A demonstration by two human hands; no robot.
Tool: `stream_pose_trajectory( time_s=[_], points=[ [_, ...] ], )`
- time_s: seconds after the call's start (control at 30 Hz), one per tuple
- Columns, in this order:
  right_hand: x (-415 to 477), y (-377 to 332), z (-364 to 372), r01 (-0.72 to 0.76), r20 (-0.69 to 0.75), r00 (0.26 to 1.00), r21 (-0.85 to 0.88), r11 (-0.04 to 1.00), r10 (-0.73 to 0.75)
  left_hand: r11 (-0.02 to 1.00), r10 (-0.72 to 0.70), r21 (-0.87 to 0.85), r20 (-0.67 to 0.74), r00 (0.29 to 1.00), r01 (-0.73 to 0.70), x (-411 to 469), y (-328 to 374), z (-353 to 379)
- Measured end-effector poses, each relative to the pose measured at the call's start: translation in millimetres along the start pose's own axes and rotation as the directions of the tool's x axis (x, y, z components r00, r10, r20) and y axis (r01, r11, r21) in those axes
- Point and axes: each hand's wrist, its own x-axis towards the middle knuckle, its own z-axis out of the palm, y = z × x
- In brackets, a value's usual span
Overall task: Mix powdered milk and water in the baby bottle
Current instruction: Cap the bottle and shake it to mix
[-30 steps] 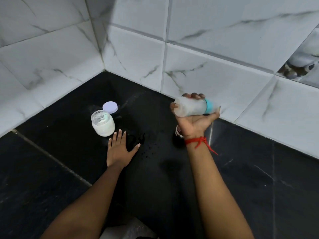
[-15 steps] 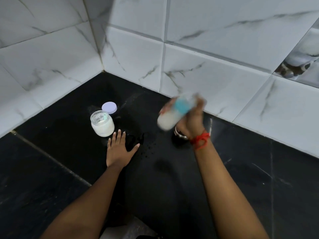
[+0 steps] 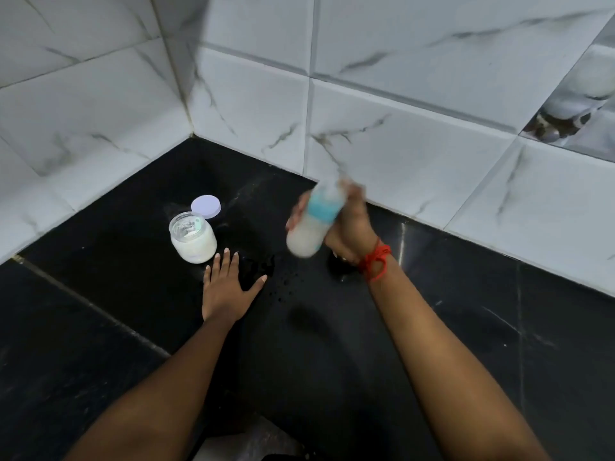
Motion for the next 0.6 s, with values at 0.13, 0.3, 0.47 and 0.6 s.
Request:
stream_pose_trajectory(
  time_s=[0.13, 0.3, 0.47, 0.6],
  points=[
    [3, -13, -6, -0.002, 0.015, 1.0, 0.16, 0.987, -0.001, 1.0, -0.001, -0.014, -0.015, 1.0, 0.0, -1, 1, 2],
    [-3, 24, -19, -0.015, -0.151, 0.988, 0.176, 0.984, 0.042, 1.0, 0.002, -0.02, -0.006, 1.0, -0.002, -2, 2, -2],
    [-6, 25, -30, -0.02, -0.111, 0.993, 0.08, 0.997, 0.028, 1.0, -0.001, -0.004, -0.008, 1.0, 0.001, -2, 2, 0],
    [-8, -3, -19, 0.208, -0.297, 0.951, 0.421, 0.883, -0.082, 1.0, -0.007, -0.012, -0.006, 1.0, 0.007, -3, 3, -2]
  ],
)
